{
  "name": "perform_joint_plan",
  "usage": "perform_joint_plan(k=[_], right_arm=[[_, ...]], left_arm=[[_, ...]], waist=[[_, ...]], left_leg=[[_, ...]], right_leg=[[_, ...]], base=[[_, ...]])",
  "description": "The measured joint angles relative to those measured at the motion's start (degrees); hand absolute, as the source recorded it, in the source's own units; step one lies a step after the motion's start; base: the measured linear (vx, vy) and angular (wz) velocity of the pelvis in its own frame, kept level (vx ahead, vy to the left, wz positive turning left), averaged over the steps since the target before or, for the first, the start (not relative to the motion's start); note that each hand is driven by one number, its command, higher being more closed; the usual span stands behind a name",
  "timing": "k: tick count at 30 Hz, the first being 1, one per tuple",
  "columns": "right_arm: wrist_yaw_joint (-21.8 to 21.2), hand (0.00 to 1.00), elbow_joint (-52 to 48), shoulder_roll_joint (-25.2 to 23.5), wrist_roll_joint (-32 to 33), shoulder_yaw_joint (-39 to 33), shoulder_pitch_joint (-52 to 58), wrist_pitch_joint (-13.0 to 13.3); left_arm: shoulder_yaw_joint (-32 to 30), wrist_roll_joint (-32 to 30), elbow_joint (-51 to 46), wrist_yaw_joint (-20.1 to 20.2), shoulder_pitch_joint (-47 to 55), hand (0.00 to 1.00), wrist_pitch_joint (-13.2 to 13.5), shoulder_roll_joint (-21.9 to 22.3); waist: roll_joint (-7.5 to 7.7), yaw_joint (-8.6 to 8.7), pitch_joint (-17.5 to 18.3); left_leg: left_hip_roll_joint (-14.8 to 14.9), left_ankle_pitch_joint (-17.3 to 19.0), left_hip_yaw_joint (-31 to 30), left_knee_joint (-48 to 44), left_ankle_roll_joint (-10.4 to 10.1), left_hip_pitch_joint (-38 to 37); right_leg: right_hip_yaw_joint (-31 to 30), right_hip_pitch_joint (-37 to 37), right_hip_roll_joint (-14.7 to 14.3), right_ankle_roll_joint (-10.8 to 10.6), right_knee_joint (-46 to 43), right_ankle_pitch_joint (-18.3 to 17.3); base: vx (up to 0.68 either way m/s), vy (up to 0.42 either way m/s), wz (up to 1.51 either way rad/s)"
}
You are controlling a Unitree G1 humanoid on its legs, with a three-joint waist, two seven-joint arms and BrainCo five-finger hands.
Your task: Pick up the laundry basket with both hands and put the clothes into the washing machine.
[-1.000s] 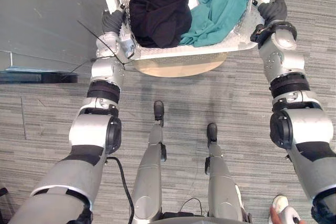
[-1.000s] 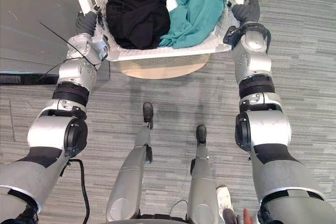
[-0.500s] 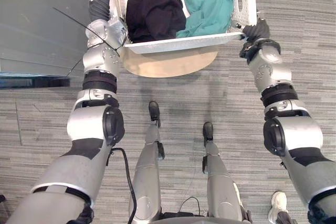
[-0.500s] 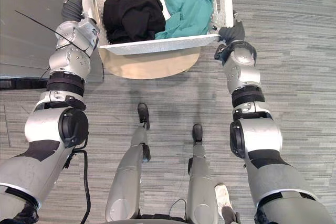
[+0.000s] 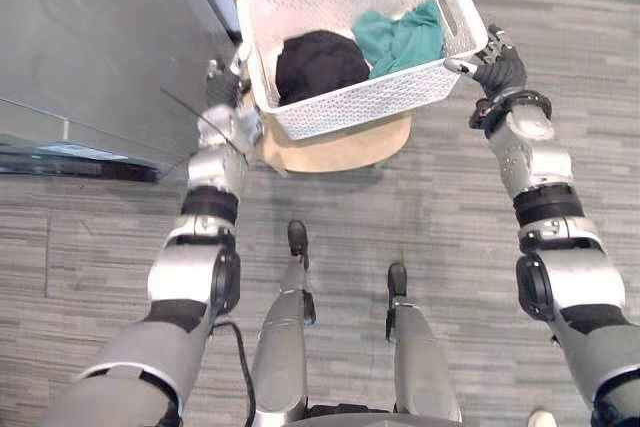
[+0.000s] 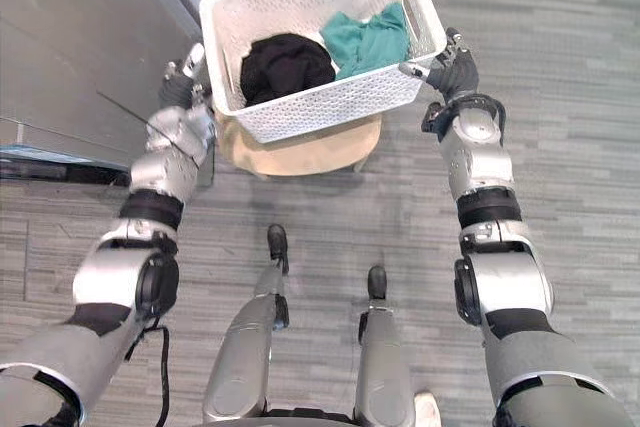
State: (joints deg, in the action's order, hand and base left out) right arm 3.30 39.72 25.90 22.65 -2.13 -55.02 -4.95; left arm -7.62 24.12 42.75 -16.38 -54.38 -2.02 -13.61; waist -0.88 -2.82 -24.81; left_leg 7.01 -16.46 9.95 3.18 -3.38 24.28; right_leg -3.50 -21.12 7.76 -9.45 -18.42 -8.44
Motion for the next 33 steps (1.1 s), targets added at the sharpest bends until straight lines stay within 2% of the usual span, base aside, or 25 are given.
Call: perform_joint_plan(k=[3,5,8,11,13,15,20,22,25,27,31,33], right_arm=[[-0.93,0.0,-5.59,1.71,-0.03,-0.02,7.0,0.76],[-1.25,0.0,-7.37,2.96,-0.18,-0.34,11.08,1.58],[-2.61,0.0,-11.4,3.52,-0.91,-2.87,18.85,2.38],[-3.75,0.0,-11.84,3.45,-1.33,-5.28,25.86,2.82],[-4.96,0.0,-11.8,1.79,-1.32,-5.33,30.35,2.83],[-7.21,0.0,-10.39,-0.98,-2.67,-5.25,35.98,2.79],[-7.41,0.0,-8.71,-4.46,-3.78,-5.51,42.58,2.29],[-7.41,0.0,-10.84,-6.86,-4.26,-7.68,46.69,2.31],[-7.39,0.0,-15.96,-12.52,-4.06,-11.66,53.58,2.89],[-7.16,0.0,-16.71,-17.2,-2.37,-14.22,59.68,4.81],[-6.73,0.0,-18.47,-24.59,-0.38,-15.38,71.43,6.0],[-5.8,0.0,-15.04,-26.91,-0.23,-15.3,75.18,6.2]], left_arm=[[1.57,-0.01,-9.26,-0.04,7.05,0.0,2.75,-0.91],[2.04,-0.04,-12.84,0.11,11.96,0.0,3.56,-1.0],[1.97,-0.24,-18.28,0.54,21.79,0.0,3.58,-0.96],[1.79,-2.6,-21.49,2.03,28.81,0.0,3.57,-0.9],[0.65,-4.17,-22.66,2.7,33.41,0.0,3.59,-0.87],[0.2,-5.25,-22.9,3.76,38.59,0.0,3.55,-0.86],[0.11,-5.24,-27.58,5.34,46.53,0.0,3.51,-0.21],[-0.43,-5.25,-29.5,5.91,49.26,0.0,3.54,0.92],[-3.19,-5.23,-32.4,6.35,55.59,0.0,3.85,4.28],[-3.71,-5.1,-33.99,6.35,60.8,0.0,4.81,8.36],[-2.13,-4.47,-33.29,6.42,68.99,0.0,5.65,15.94],[0.22,-3.98,-29.92,7.38,71.62,0.0,5.66,17.16]], waist=[[-0.24,0.62,0.13],[-0.8,1.27,0.47],[-1.99,2.12,1.64],[-3.36,1.85,4.22],[-3.66,1.74,5.9],[-3.85,1.74,8.89],[-3.8,1.42,13.18],[-3.75,0.44,15.05],[-3.41,0.28,16.7],[-2.78,0.26,17.86],[-1.74,0.47,20.87],[-1.16,0.37,21.52]], left_leg=[[-0.56,0.03,-1.39,0.34,-0.02,-1.98],[-1.21,0.03,-2.36,0.94,-0.01,-3.38],[-2.22,0.26,-3.93,2.07,-0.21,-5.71],[-2.4,0.32,-5.08,2.13,-0.15,-6.09],[-2.44,0.34,-5.43,2.15,-0.18,-7.09],[-2.57,1.24,-6.64,2.19,-1.18,-8.26],[-2.97,1.76,-8.29,2.22,-0.76,-9.13],[-3.04,1.8,-8.41,2.22,-0.72,-9.2],[-3.16,2.23,-8.55,2.23,-0.86,-10.4],[-3.2,2.69,-8.45,2.23,-1.19,-11.9],[-2.95,3.03,-7.6,2.26,-0.81,-14.43],[-2.76,3.74,-7.12,2.33,-0.86,-17.19]], right_leg=[[0.98,2.13,0.33,0.16,-0.61,-0.97],[1.75,3.75,0.52,-0.09,-0.63,-1.63],[2.62,6.38,1.26,-0.26,0.06,-1.98],[3.61,7.9,1.34,-0.26,1.62,-1.97],[4.11,9.56,1.36,-0.25,2.46,-1.96],[5.26,11.51,1.36,-0.15,3.79,-2.02],[6.66,14.1,1.45,-0.09,5.72,-1.99],[6.81,14.66,1.47,-0.05,6.32,-1.94],[7.01,16.56,1.54,-0.02,7.37,-1.92],[7.29,18.46,1.58,0.0,8.14,-1.93],[7.83,21.06,1.51,0.39,8.37,-2.14],[7.88,23.76,1.42,0.81,8.53,-2.55]], base=[[0.05,-0.036,0.21],[0.04,-0.026,0.22],[0.05,0.0,0.19],[0.06,-0.002,0.18],[0.06,-0.022,0.12],[0.05,-0.033,0.18],[0.04,-0.021,0.16],[0.05,-0.017,0.1],[0.05,-0.023,0.06],[0.06,-0.04,0.0],[0.05,-0.039,-0.01],[0.01,-0.039,-0.05]])
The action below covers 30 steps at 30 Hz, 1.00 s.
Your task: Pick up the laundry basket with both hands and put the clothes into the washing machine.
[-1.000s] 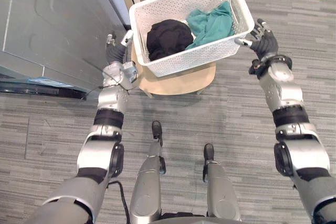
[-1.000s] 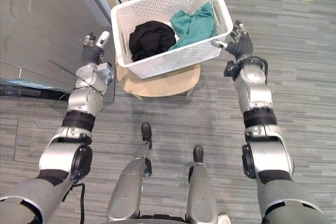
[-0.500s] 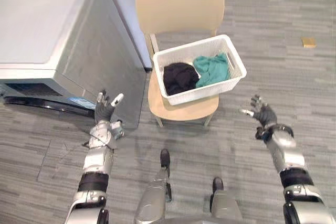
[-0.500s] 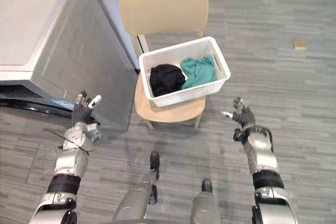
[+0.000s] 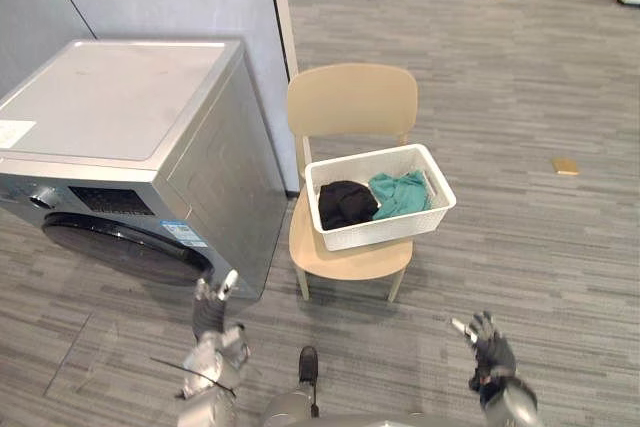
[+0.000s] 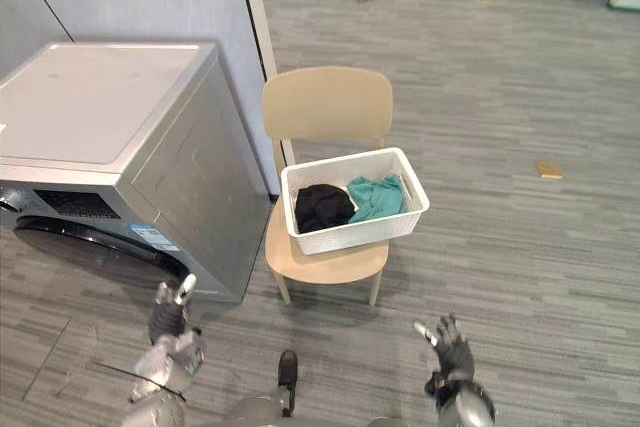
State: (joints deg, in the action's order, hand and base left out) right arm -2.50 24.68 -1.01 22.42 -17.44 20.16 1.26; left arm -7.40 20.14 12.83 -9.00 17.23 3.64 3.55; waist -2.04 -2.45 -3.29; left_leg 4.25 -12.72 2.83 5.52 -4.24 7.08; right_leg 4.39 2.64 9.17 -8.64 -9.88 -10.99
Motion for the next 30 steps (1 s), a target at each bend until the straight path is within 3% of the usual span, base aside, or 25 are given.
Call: perform_joint_plan(k=[4,5,6,7,8,11,16,18,19,21,23,24,25,26,27,28,29,30], right_arm=[[1.11,0.0,13.6,-1.04,2.31,-0.84,0.1,0.0],[1.13,0.0,18.29,-1.04,2.63,-2.05,-0.73,-0.09],[1.17,0.0,24.34,-0.59,2.78,-3.66,-1.84,-0.02],[1.21,0.0,26.36,-0.25,2.72,-4.23,-2.34,-0.05],[1.07,0.0,28.72,0.31,3.06,-5.2,-3.0,-0.15],[1.1,0.0,34.6,0.95,1.98,-9.3,-5.52,-0.55],[1.08,0.0,39.12,1.46,-1.44,-11.16,-7.18,-1.56],[1.06,0.0,39.44,1.56,-2.36,-10.83,-7.51,-1.47],[1.08,0.0,39.51,2.56,-2.79,-9.67,-8.0,-1.45],[1.08,0.0,39.47,4.22,-3.68,-4.46,-9.28,-1.31],[1.26,0.0,38.96,4.82,-4.74,-3.63,-9.72,-1.29],[1.33,0.0,38.68,4.87,-5.05,-3.68,-9.78,-1.27],[1.43,0.0,38.51,4.79,-5.09,-3.56,-9.92,-1.31],[1.74,0.0,38.63,4.42,-5.12,-3.33,-11.7,-1.33],[2.11,0.0,38.57,4.31,-5.05,-3.18,-14.15,-1.14],[2.33,0.0,38.55,4.21,-5.0,-3.15,-15.2,-1.13],[2.33,0.0,38.45,3.6,-4.9,-3.35,-16.7,-1.13],[2.27,0.0,37.61,3.38,-4.71,-3.83,-17.55,-1.07]], left_arm=[[0.43,0.23,12.77,1.41,-0.41,0.0,-0.14,0.53],[0.26,0.13,18.03,1.49,-1.06,0.0,-0.34,0.45],[-1.42,-0.21,25.66,1.59,-2.5,0.0,-0.74,-0.2],[-2.87,-0.18,26.93,1.61,-3.16,0.0,-0.64,-0.27],[-4.46,-1.2,30.18,1.6,-4.18,0.0,-0.33,-0.56],[-7.06,-2.93,43.09,1.75,-6.28,0.0,-0.97,-2.91],[-10.28,-4.68,43.96,4.11,-6.28,0.0,-1.25,-3.74],[-11.24,-4.96,43.57,4.12,-6.32,0.0,-1.19,-3.06],[-12.43,-4.92,42.57,4.1,-6.36,0.0,-1.16,-2.57],[-14.04,-4.9,41.67,3.91,-5.76,0.0,-1.18,-2.56],[-15.92,-4.85,41.64,3.89,-5.5,0.0,-1.35,-1.45],[-17.34,-4.62,41.59,3.92,-5.6,0.0,-1.34,-0.97],[-18.35,-4.51,41.39,4.01,-5.87,0.0,-1.35,-0.94],[-20.39,-4.36,41.25,4.02,-6.73,0.0,-1.28,-1.29],[-23.05,-4.36,41.35,3.99,-6.83,0.0,-1.72,-0.48],[-24.49,-4.37,41.37,3.97,-6.72,0.0,-1.83,-0.08],[-26.65,-4.37,41.54,3.98,-6.26,0.0,-2.04,0.68],[-28.06,-4.49,41.92,4.06,-6.02,0.0,-2.38,1.2]], waist=[[-0.21,0.09,2.15],[-0.08,0.12,2.6],[2.07,0.05,3.25],[2.12,-0.42,3.3],[0.95,-1.01,3.27],[1.35,0.45,2.98],[1.69,0.3,2.67],[1.24,0.18,2.42],[0.33,-0.1,1.55],[-0.12,-0.39,-1.22],[-0.87,-0.58,-2.17],[-0.58,-0.63,-2.76],[1.1,-1.08,-2.77],[2.75,-2.51,-4.02],[2.7,-2.91,-4.71],[2.25,-2.99,-4.83],[1.43,-2.88,-4.83],[1.03,-2.85,-4.59]], left_leg=[[0.49,0.56,0.66,0.3,-0.38,-1.66],[0.3,2.28,1.13,0.32,-1.11,-1.67],[-1.14,3.91,2.81,-1.08,-0.43,-2.28],[-1.3,3.96,2.87,-3.18,-0.11,-2.61],[-0.85,5.6,2.62,-3.09,0.61,-4.78],[-1.82,5.07,2.84,0.34,0.58,-8.52],[-2.31,5.1,-2.09,0.05,0.55,-8.12],[-2.48,5.1,-6.23,-2.35,0.53,-4.2],[-2.58,4.89,-9.25,-4.96,0.24,-1.43],[-3.15,3.65,-14.57,-7.72,-1.47,3.41],[-3.17,4.18,-16.3,-5.6,-0.81,5.68],[-3.03,8.3,-14.82,-3.59,2.74,5.98],[-3.14,9.85,-11.66,-3.66,4.33,6.77],[-3.28,7.91,-4.46,-11.51,5.68,9.45],[-2.21,8.42,0.01,-23.53,6.15,12.29],[-1.02,8.94,1.11,-28.04,6.48,12.51],[1.94,12.06,2.52,-33.44,5.56,11.47],[5.04,14.95,3.22,-35.56,3.33,8.83]], right_leg=[[0.05,1.4,-0.57,0.23,-0.12,-0.97],[0.11,1.32,-0.37,0.34,-0.16,-1.0],[-0.59,1.15,2.56,1.13,0.27,-0.89],[-0.99,1.34,2.72,1.01,0.2,-0.92],[-1.54,1.72,1.79,0.87,-0.14,-0.94],[-3.51,3.65,2.19,0.98,0.11,-0.8],[-0.36,5.92,1.55,0.68,-0.47,-1.57],[2.61,4.89,0.65,1.52,-1.87,-2.4],[4.99,3.7,0.09,1.85,-4.6,-3.19],[10.38,-0.08,-0.24,2.33,-12.72,-6.18],[15.92,-1.57,-0.35,3.78,-15.47,-7.9],[19.52,-0.86,0.42,4.78,-14.24,-7.28],[21.75,-0.81,1.85,5.46,-13.54,-6.44],[24.35,-1.72,4.83,5.88,-13.6,-5.17],[27.83,-1.84,6.09,6.12,-12.6,-3.77],[29.34,-1.65,6.16,6.14,-11.8,-3.01],[32.04,-0.82,6.13,6.05,-10.25,-1.75],[34.95,0.1,6.2,5.82,-8.88,-0.87]], base=[[-0.05,-0.028,-0.05],[-0.06,0.032,-0.04],[-0.02,0.044,-0.1],[0.08,0.026,-0.27],[0.11,0.004,-0.23],[0.03,0.013,-0.1],[-0.05,-0.038,0.43],[-0.08,-0.075,1.08],[-0.1,-0.093,1.25],[-0.18,-0.143,1.49],[-0.19,-0.142,1.56],[-0.17,-0.123,1.65],[-0.1,-0.028,1.44],[-0.16,-0.047,1.35],[-0.23,-0.075,1.22],[-0.26,-0.072,1.29],[-0.23,0.015,1.32],[-0.17,0.096,1.46]])
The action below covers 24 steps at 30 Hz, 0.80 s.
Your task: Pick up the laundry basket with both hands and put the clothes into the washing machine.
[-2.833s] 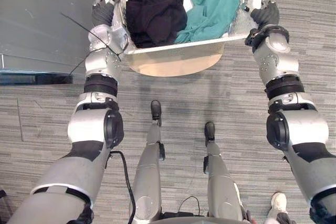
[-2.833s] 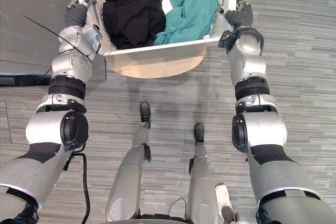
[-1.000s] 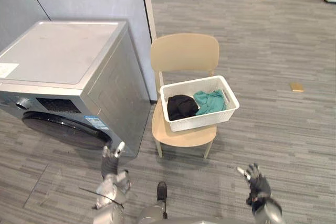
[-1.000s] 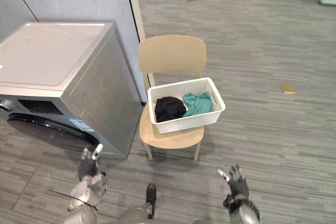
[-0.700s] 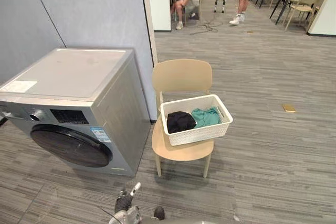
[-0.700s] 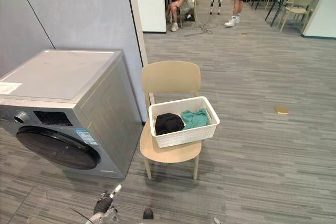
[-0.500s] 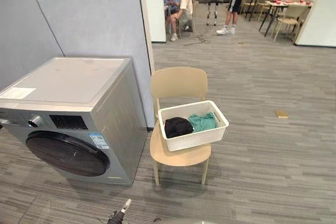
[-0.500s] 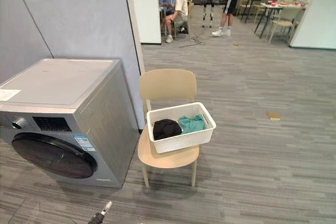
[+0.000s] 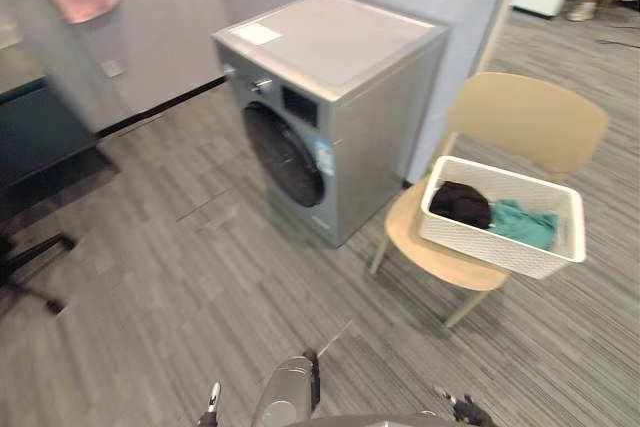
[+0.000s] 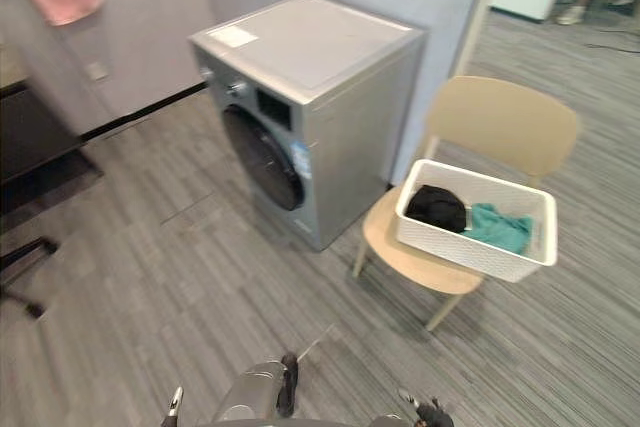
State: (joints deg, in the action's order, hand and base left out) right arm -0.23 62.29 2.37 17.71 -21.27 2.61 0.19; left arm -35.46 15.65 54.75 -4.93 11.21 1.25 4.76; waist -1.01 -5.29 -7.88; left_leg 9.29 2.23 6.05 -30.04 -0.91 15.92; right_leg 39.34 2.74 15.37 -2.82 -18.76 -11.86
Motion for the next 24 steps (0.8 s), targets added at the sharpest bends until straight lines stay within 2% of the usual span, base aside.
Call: perform_joint_plan(k=[2,3,4,5,6,7,8,11,13,17,19,22,23,24], right_arm=[[0.0,0.0,-0.73,-0.73,0.24,-3.46,-0.86,0.14],[-0.04,0.0,-0.71,-1.3,0.33,-6.31,-1.53,0.54],[-0.07,0.0,-0.62,-1.36,0.45,-8.35,-1.8,0.63],[-0.05,0.0,0.82,-1.64,0.73,-9.85,-2.63,0.47],[-0.12,0.0,2.49,-2.23,0.83,-9.91,-2.69,0.28],[-0.2,0.0,2.92,-2.13,0.83,-9.89,-2.65,0.08],[-0.17,0.0,3.63,-1.93,0.86,-9.77,-2.6,-0.35],[-0.82,0.0,3.83,-1.77,0.76,-8.41,-2.39,-0.44],[-1.17,0.0,3.83,-1.39,0.64,-6.4,-2.86,-0.5],[-1.19,0.0,3.83,-0.19,0.63,-3.22,-3.38,-0.53],[-1.19,0.0,3.83,0.39,0.44,-2.93,-3.31,-0.53],[-1.13,0.0,3.83,1.81,0.13,-3.52,-3.2,-0.54],[-1.12,0.0,3.84,2.51,0.15,-4.16,-3.05,-0.58],[-1.09,0.0,3.83,2.68,0.24,-5.29,-2.29,-0.58]], left_arm=[[-0.3,-0.49,1.8,0.32,0.03,0.0,-0.67,0.2],[-0.8,-0.61,3.34,0.94,0.1,0.0,-1.16,0.19],[-0.89,-0.7,4.36,1.13,0.11,0.0,-1.43,0.22],[-1.2,-0.72,5.11,1.07,-0.05,0.0,-1.45,0.11],[0.01,-0.71,5.63,1.16,-0.02,0.0,-1.33,-1.02],[0.45,-0.71,5.93,1.15,-0.1,0.0,-1.35,-1.27],[2.4,-0.67,6.23,1.19,0.03,0.0,-1.29,-2.13],[8.03,-0.66,6.53,1.17,-0.53,0.0,-0.69,-3.91],[11.34,-0.58,6.42,1.19,-1.42,0.0,-0.05,-4.35],[12.84,-0.53,6.48,1.06,-1.4,0.0,0.35,-4.42],[12.87,-0.49,6.47,1.06,-1.35,0.0,0.44,-4.78],[12.89,-0.44,6.38,1.08,-1.46,0.0,0.76,-5.16],[13.0,-0.46,6.43,1.07,-1.69,0.0,0.81,-5.4],[13.54,-0.52,6.51,1.1,-1.78,0.0,0.83,-5.7]], waist=[[-0.47,-0.17,0.11],[-1.14,-0.11,0.49],[-2.35,-0.11,1.13],[-1.59,-0.04,1.33],[-1.32,0.41,1.47],[-1.06,0.81,1.57],[-0.74,1.2,1.99],[-0.74,1.17,4.41],[-1.47,1.17,4.84],[-1.36,1.07,4.65],[-0.76,1.01,4.58],[-0.06,1.15,4.34],[0.26,1.29,3.9],[0.48,1.43,3.79]], left_leg=[[3.59,1.9,0.8,1.6,-1.59,-4.19],[5.52,2.62,2.36,8.0,-2.64,-8.28],[5.46,3.3,2.5,14.69,-5.39,-10.59],[3.81,1.69,2.09,20.41,-7.13,-12.31],[1.6,-0.14,0.67,23.48,-6.34,-13.01],[0.61,-0.64,-0.12,24.28,-5.94,-13.46],[-1.32,-1.04,-1.57,25.27,-5.51,-14.58],[-4.15,-1.66,-2.12,26.48,-4.58,-14.73],[-5.27,-2.45,-1.89,27.78,-3.9,-14.83],[-5.71,-2.55,-0.29,28.32,-3.71,-15.37],[-6.06,-2.53,-0.05,28.74,-3.68,-15.34],[-7.52,-1.77,-1.05,27.8,-2.5,-13.67],[-8.61,-0.89,-2.41,26.96,-1.77,-12.33],[-9.89,-0.27,-5.05,26.57,-0.85,-11.8]], right_leg=[[2.74,0.35,0.23,-1.26,0.59,1.31],[4.73,0.37,0.72,-1.92,0.76,1.83],[5.41,0.32,0.38,-2.54,1.44,2.46],[4.74,0.46,-0.16,-3.68,3.42,3.76],[2.24,1.42,-1.32,-3.58,7.65,5.62],[2.24,2.39,-1.25,-3.99,9.11,6.58],[2.38,4.55,-0.86,-4.49,12.02,8.19],[2.78,5.58,0.57,-5.66,14.95,10.68],[2.37,5.02,1.19,-6.35,15.73,11.68],[0.1,3.88,1.81,-6.82,15.69,12.8],[-0.44,3.0,2.33,-6.81,15.1,12.94],[-0.41,1.22,4.77,-6.36,11.44,11.75],[-0.1,0.48,6.65,-5.21,7.92,10.71],[-2.09,-0.94,8.7,-1.65,2.32,9.35]], base=[[-0.07,0.102,1.14],[-0.06,0.177,0.96],[-0.08,0.29,1.08],[-0.08,0.275,1.03],[-0.06,0.233,0.94],[-0.05,0.151,0.85],[0.0,0.155,0.52],[0.02,0.147,0.21],[-0.02,0.086,-0.03],[-0.01,0.028,-0.22],[0.0,0.011,-0.15],[0.01,0.029,0.14],[-0.03,0.077,0.69],[-0.03,0.089,0.82]])
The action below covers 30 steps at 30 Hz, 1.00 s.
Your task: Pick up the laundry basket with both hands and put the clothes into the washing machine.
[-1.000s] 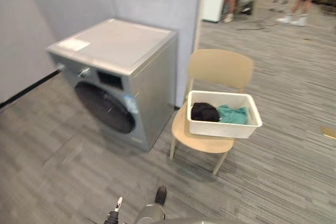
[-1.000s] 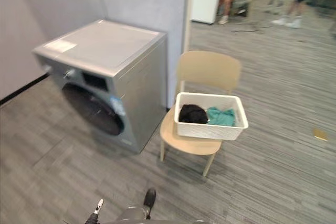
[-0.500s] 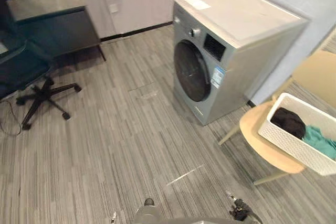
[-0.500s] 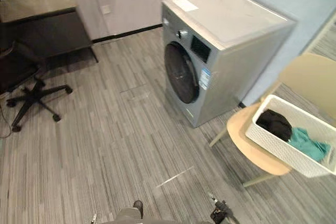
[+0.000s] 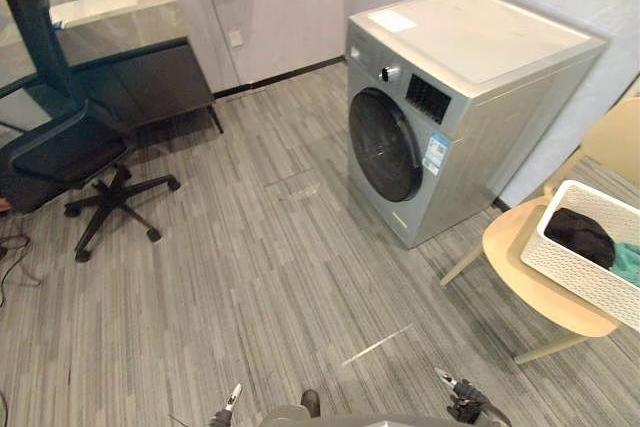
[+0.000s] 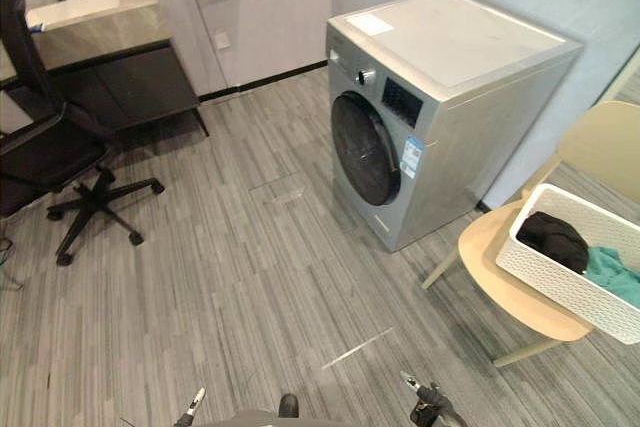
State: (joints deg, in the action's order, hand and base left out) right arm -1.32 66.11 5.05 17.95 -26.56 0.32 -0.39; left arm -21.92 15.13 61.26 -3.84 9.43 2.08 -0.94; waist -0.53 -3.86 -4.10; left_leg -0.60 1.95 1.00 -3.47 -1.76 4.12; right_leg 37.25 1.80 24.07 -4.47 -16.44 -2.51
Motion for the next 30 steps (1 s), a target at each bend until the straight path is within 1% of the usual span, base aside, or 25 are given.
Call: perform_joint_plan(k=[1,2,3,4,5,6,9,11,12,13,14,15,16,17,18,19,20,21,22,23,24,26,27,28,30], right_arm=[[0.01,0.0,0.02,0.0,0.11,-0.49,0.44,-0.02],[-0.04,0.0,-0.13,-0.08,0.4,-0.65,1.79,0.18],[-0.18,0.0,-0.72,-1.32,1.41,-1.27,2.72,0.57],[-0.3,0.0,-0.72,-2.19,1.94,-1.88,2.56,0.29],[-0.32,0.0,-1.0,-3.75,2.46,-2.09,2.15,0.12],[-0.36,0.0,-2.28,-6.06,3.6,-2.08,1.95,0.21],[-0.61,0.0,-3.86,-6.2,4.97,-1.86,2.11,0.42],[-1.01,0.0,-5.9,-6.58,5.6,-1.61,2.64,0.54],[-1.24,0.0,-6.92,-7.0,6.27,-1.66,4.12,0.61],[-1.24,0.0,-6.88,-7.01,6.27,-1.71,4.65,0.55],[-1.18,0.0,-6.99,-6.93,6.29,-1.77,5.58,0.49],[-1.21,0.0,-7.15,-6.86,6.31,-2.11,6.8,0.58],[-1.17,0.0,-7.03,-6.95,6.33,-2.64,7.54,0.68],[-1.17,0.0,-6.97,-6.63,6.54,-3.7,7.98,0.98],[-1.19,0.0,-6.99,-6.67,6.54,-4.4,7.92,1.28],[-1.18,0.0,-6.97,-6.89,6.55,-4.68,7.99,1.38],[-1.23,0.0,-7.15,-6.91,6.16,-5.24,8.25,1.37],[-1.23,0.0,-7.89,-6.98,6.04,-5.12,8.29,1.32],[-1.22,0.0,-8.56,-6.98,6.03,-5.11,8.32,1.3],[-1.22,0.0,-9.58,-7.07,6.04,-4.86,8.09,1.31],[-1.2,0.0,-10.33,-7.16,6.04,-4.34,7.6,1.24],[-1.11,0.0,-11.18,-7.15,5.99,-2.99,6.41,1.21],[-0.86,0.0,-11.36,-6.75,5.75,-0.29,4.92,1.22],[-0.67,0.0,-11.43,-6.54,5.55,1.15,3.82,1.22],[-0.1,0.0,-13.7,-6.51,4.98,5.22,2.92,1.28]], left_arm=[[-0.02,-0.08,0.0,0.0,-0.01,0.0,0.02,-0.03],[-0.08,-0.08,0.09,0.01,0.22,0.0,-0.01,-0.21],[-0.6,-0.22,0.04,0.04,0.44,0.0,-0.13,-1.0],[-1.44,-0.25,0.06,0.05,0.56,0.0,-0.25,-1.37],[-4.31,-0.48,0.11,-0.06,0.72,0.0,-0.33,-2.09],[-8.14,-1.25,0.22,-0.06,0.8,0.0,-0.73,-2.35],[-12.71,-2.55,0.29,0.03,0.58,0.0,-1.32,0.61],[-14.18,-2.98,0.05,0.1,-0.25,0.0,-1.36,1.92],[-15.18,-3.55,-0.16,0.12,-1.53,0.0,-1.31,1.85],[-15.61,-3.6,-0.53,0.18,-1.71,0.0,-1.27,1.83],[-16.49,-3.59,-0.84,0.12,-2.18,0.0,-1.15,2.36],[-16.49,-3.59,-0.89,0.14,-3.08,0.0,-1.03,3.5],[-16.48,-3.59,-0.91,0.16,-3.48,0.0,-0.99,4.24],[-16.43,-3.61,-1.05,0.18,-4.04,0.0,-0.8,4.84],[-15.92,-3.56,-1.14,0.18,-4.43,0.0,-0.78,5.27],[-15.11,-3.5,-1.55,0.24,-4.5,0.0,-0.74,5.4],[-11.94,-3.52,-3.68,0.37,-4.42,0.0,-0.4,5.53],[-10.01,-3.52,-5.14,0.54,-4.47,0.0,-0.29,5.8],[-9.49,-3.51,-5.54,0.59,-4.51,0.0,-0.2,5.86],[-8.85,-3.5,-6.26,0.64,-4.59,0.0,-0.14,6.01],[-7.99,-3.47,-6.64,0.62,-4.75,0.0,-0.14,5.97],[-6.83,-3.3,-6.91,0.57,-4.68,0.0,0.11,5.6],[-5.38,-3.15,-7.08,0.53,-4.33,0.0,0.43,4.77],[-4.93,-2.97,-7.15,0.54,-4.11,0.0,0.58,4.37],[-3.62,-2.75,-7.01,0.51,-3.52,0.0,0.65,2.95]], waist=[[0.09,-0.04,-0.1],[0.05,0.05,-0.14],[-0.35,-0.01,-0.64],[0.74,-0.04,-0.95],[2.39,-0.26,-1.5],[4.13,-0.22,-2.47],[3.55,-0.15,-2.87],[3.24,-0.01,-2.9],[3.73,0.06,-2.69],[3.9,0.08,-2.6],[3.67,0.16,-2.31],[2.64,0.56,-1.59],[2.34,0.61,-1.37],[0.9,0.76,-0.77],[0.16,1.54,-0.41],[0.11,1.98,-0.27],[-0.41,2.9,0.37],[-0.84,2.87,1.06],[-1.11,2.85,1.19],[-1.42,2.76,1.22],[-1.48,2.77,1.18],[-1.28,2.08,0.91],[-0.73,1.05,-0.01],[-0.29,0.59,-0.35],[1.46,-0.42,-0.91]], left_leg=[[-0.5,0.2,-1.57,-0.31,0.37,0.08],[-0.65,0.3,-4.37,-1.43,0.61,-0.2],[0.06,0.73,-6.38,-2.35,1.21,-0.49],[0.35,1.01,-7.24,-3.08,1.72,-0.48],[0.63,1.18,-7.81,-3.66,2.24,-0.69],[1.3,1.68,-8.4,-3.76,1.98,-1.81],[3.73,3.5,-6.74,-3.67,1.1,-4.58],[5.27,5.19,-5.39,-3.7,-0.02,-5.64],[5.58,6.04,-5.54,-3.58,-1.1,-6.12],[5.61,6.47,-5.74,-3.62,-1.76,-6.36],[6.31,7.35,-6.3,-3.61,-2.83,-6.79],[7.62,8.01,-6.97,-3.4,-3.95,-6.96],[8.27,8.17,-7.15,-3.82,-4.46,-7.24],[10.01,9.14,-7.03,-6.57,-5.6,-6.21],[10.87,9.62,-6.83,-9.72,-6.16,-5.28],[11.69,9.63,-6.98,-11.91,-6.2,-4.99],[12.45,9.61,-7.99,-20.54,-6.26,-3.34],[12.21,9.07,-8.5,-28.98,-7.19,-0.36],[12.06,8.34,-8.72,-32.95,-8.39,1.11],[11.29,5.76,-8.99,-40.97,-11.98,4.24],[9.52,2.57,-9.0,-49.31,-13.4,7.15],[6.85,1.25,-8.34,-59.97,-13.3,10.16],[5.06,1.71,-6.0,-70.32,-12.47,12.91],[4.78,2.44,-4.94,-73.13,-11.18,14.15],[4.31,5.31,-3.48,-75.62,-6.31,18.74]], right_leg=[[-3.14,-1.38,0.63,3.87,-3.63,-0.32],[-12.75,-4.48,0.03,8.94,-10.06,1.79],[-22.3,-6.51,-2.75,6.45,-14.62,0.81],[-25.72,-7.42,-4.58,4.63,-16.71,-1.38],[-28.78,-9.17,-7.36,3.91,-19.87,-4.49],[-30.13,-11.74,-11.1,2.81,-22.89,-8.4],[-27.41,-15.91,-16.1,2.17,-20.46,-10.44],[-27.06,-17.14,-18.48,1.53,-13.24,-9.72],[-28.89,-17.32,-19.28,0.83,-6.58,-9.15],[-29.32,-17.3,-19.33,1.35,-5.69,-7.6],[-29.28,-17.28,-20.18,3.55,-6.36,-5.56],[-28.08,-17.39,-21.3,4.44,-7.33,-6.09],[-27.12,-17.59,-21.77,5.3,-7.48,-6.61],[-25.95,-17.28,-23.08,6.82,-7.36,-7.55],[-24.71,-16.14,-24.02,7.96,-6.99,-8.36],[-23.85,-15.01,-24.37,8.37,-6.84,-9.03],[-22.34,-11.01,-26.04,9.2,-3.9,-10.18],[-21.9,-9.34,-26.71,9.18,-2.58,-10.78],[-21.74,-8.5,-26.97,9.34,-2.32,-10.72],[-21.71,-7.52,-27.11,10.6,-2.24,-10.82],[-22.18,-6.46,-27.05,11.38,-2.27,-11.17],[-24.82,-4.75,-26.73,11.79,-2.3,-11.41],[-28.62,-2.65,-26.28,11.8,-2.07,-11.44],[-29.8,-1.94,-25.86,11.76,-1.96,-11.46],[-33.93,-0.98,-23.46,11.42,-1.9,-11.6]], base=[[0.0,0.098,1.1],[0.14,0.095,1.07],[0.12,0.072,1.0],[0.13,-0.003,0.63],[0.08,-0.095,0.42],[0.1,-0.123,0.27],[0.08,-0.114,-0.18],[0.13,-0.208,-0.29],[0.17,-0.241,-0.01],[0.26,-0.308,0.16],[0.3,-0.341,0.3],[0.31,-0.328,0.31],[0.33,-0.275,0.27],[0.35,-0.234,0.18],[0.36,-0.228,0.23],[0.5,-0.369,0.47],[0.54,-0.362,0.46],[0.47,-0.319,0.38],[0.38,-0.122,0.1],[0.28,-0.028,-0.02],[0.33,-0.015,-0.15],[0.18,0.085,-0.48],[0.16,0.152,-0.79],[0.14,0.161,-0.98],[0.13,0.195,-0.99]])
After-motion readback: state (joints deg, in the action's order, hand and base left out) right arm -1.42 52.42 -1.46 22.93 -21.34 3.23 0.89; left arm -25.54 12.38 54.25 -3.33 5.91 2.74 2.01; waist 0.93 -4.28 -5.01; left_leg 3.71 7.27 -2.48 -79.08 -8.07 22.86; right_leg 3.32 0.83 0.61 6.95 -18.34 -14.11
